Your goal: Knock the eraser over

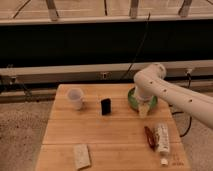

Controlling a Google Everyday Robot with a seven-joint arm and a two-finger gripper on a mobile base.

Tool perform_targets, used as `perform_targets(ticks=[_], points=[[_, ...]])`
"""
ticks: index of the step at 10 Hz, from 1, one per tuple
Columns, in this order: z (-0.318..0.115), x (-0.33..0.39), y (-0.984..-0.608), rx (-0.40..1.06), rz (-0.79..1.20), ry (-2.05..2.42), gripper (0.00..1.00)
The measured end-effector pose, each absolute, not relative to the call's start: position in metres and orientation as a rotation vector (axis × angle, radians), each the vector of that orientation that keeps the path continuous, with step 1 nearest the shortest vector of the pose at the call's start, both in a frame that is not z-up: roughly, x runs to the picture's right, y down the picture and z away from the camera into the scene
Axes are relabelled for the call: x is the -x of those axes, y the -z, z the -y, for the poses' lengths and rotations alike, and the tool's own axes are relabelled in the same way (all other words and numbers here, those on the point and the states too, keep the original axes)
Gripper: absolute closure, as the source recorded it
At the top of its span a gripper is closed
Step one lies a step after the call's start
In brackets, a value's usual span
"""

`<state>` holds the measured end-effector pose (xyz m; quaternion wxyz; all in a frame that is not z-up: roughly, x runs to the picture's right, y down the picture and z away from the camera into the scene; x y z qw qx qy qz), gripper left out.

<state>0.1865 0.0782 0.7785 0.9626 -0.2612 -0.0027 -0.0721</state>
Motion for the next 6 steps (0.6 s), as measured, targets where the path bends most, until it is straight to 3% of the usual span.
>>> perform_targets(ticks=[3, 4, 6], points=[[-0.079, -0.186, -0.786, 0.533, 0.004, 0.151, 0.20], [-0.078, -0.184, -0.788, 0.534, 0.006, 0.154, 0.25], [-0.076, -0.181, -0.793, 0.538, 0.006, 0.156, 0.43]])
